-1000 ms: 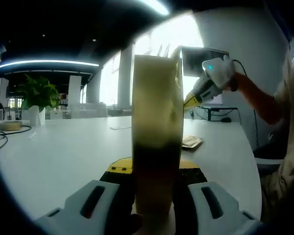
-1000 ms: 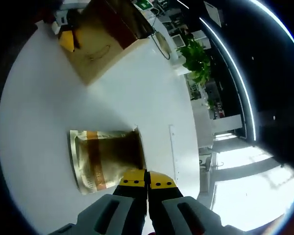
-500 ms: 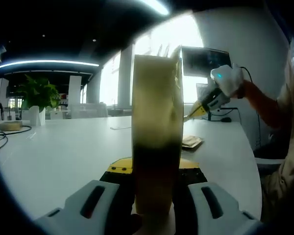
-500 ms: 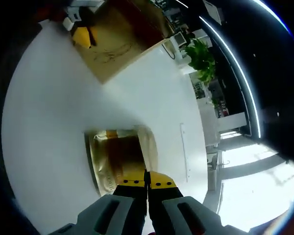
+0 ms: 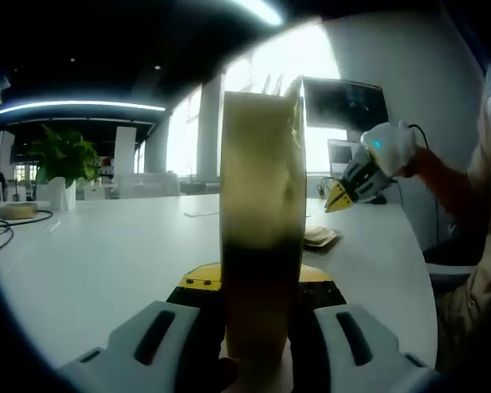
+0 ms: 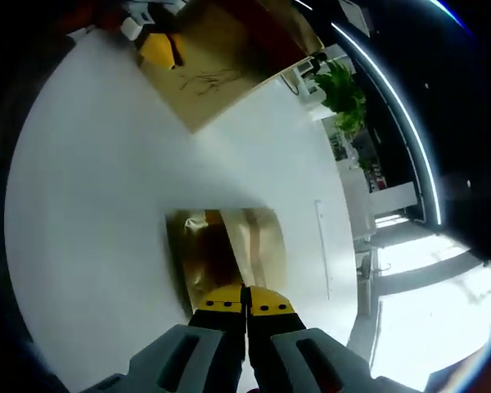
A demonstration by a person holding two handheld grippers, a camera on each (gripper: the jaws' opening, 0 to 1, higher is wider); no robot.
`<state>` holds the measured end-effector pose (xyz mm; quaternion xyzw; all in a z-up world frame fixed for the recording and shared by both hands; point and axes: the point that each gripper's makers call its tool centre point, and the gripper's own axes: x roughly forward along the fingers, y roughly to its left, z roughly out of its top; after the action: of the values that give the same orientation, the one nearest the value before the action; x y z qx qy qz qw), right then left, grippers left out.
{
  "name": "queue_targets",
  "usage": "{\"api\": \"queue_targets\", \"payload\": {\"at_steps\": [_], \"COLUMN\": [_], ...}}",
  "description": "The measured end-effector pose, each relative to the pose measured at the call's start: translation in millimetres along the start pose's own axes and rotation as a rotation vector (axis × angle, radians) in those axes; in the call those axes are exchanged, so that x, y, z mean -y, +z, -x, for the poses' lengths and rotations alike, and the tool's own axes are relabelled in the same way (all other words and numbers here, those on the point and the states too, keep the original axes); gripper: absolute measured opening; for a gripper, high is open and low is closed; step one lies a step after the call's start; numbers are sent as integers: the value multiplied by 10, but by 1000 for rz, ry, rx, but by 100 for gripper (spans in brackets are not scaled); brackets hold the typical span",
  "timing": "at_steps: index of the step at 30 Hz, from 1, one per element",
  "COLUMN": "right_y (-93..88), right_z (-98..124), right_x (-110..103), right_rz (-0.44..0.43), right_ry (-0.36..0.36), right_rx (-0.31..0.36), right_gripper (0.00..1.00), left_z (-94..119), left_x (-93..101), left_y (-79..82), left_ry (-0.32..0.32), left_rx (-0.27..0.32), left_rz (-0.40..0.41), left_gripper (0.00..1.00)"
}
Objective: Extract single mask from mask box in order stack masks on table
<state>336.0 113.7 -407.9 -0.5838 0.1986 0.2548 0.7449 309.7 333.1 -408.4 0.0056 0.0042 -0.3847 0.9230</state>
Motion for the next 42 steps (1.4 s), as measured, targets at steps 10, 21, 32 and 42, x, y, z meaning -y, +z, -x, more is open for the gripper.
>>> {"api": "queue_targets", "payload": {"at_steps": [10,21,32,42], "right_y": [3,29,12,55], "right_z": [-62,-91,-114,-31], "right_x": [-215,-295,-398,-364], "right_rz": [-12,-37,-5,-40], "right_ry": [25,37,62,58], "right_rx": [0,9,-3,35], "right_gripper": [0,0,2,10], "left_z": [2,0,4,2], "left_x": [1,-1,0,-1], "left_y": [0,3,-1,0], "left_ry": [0,0,0,0], "left_rx": [-1,-1,0,-1], "left_rz": [-1,-1,-2,-2], "left_gripper": [19,19,19,19]}}
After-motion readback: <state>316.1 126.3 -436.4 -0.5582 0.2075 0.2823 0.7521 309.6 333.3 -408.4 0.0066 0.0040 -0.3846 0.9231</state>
